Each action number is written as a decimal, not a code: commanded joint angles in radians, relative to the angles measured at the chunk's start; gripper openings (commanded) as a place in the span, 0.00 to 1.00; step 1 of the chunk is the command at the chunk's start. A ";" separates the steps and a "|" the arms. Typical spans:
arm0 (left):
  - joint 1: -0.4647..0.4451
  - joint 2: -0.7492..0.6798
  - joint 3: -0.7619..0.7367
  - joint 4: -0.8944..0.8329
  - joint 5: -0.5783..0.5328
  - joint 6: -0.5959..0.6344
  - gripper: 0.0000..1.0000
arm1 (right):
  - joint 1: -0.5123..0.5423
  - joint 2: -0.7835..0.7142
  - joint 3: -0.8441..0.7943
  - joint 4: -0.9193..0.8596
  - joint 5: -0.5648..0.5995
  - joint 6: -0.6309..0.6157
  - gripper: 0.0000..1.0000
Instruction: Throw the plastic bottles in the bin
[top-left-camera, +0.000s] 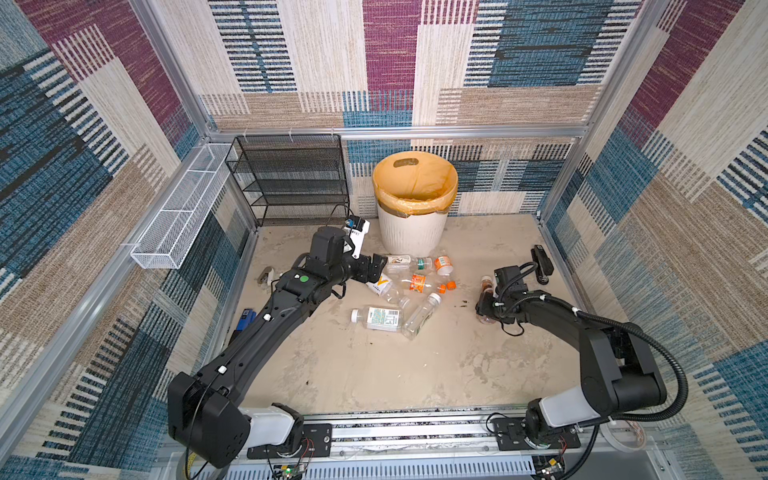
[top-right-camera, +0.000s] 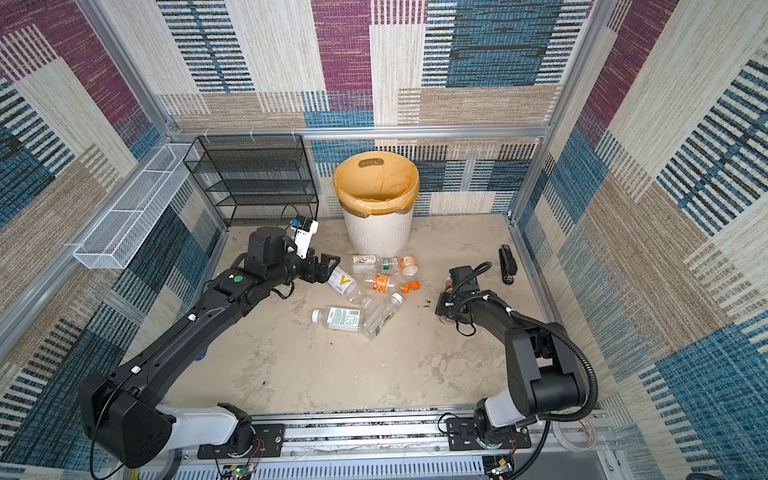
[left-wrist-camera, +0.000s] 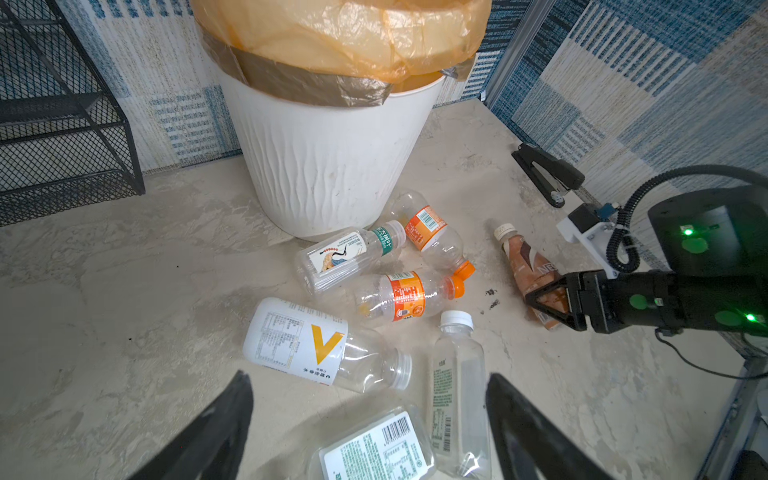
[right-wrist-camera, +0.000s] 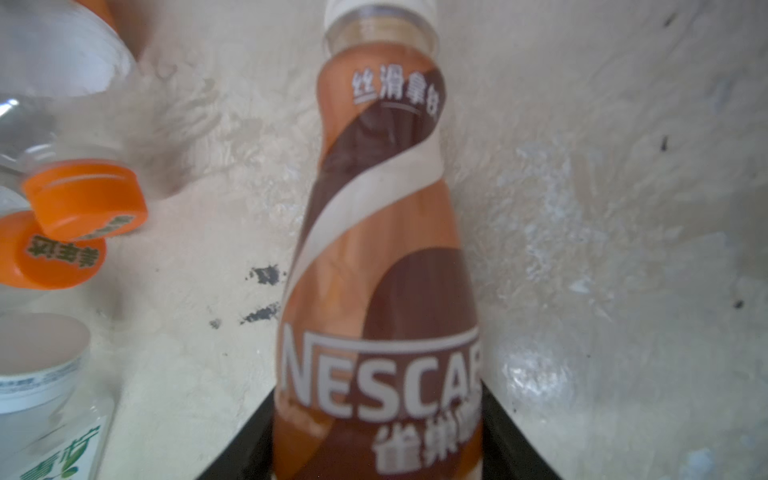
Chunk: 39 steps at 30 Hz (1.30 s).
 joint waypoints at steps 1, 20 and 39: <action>0.001 -0.009 0.000 -0.003 0.002 0.007 0.88 | 0.002 -0.025 0.048 0.012 0.040 -0.019 0.52; 0.001 -0.189 -0.321 0.381 0.072 0.023 0.90 | 0.002 -0.585 0.012 0.671 -0.121 -0.249 0.47; 0.000 -0.209 -0.311 0.179 -0.003 -0.027 0.90 | 0.109 0.698 2.045 -0.409 -0.203 -0.398 0.84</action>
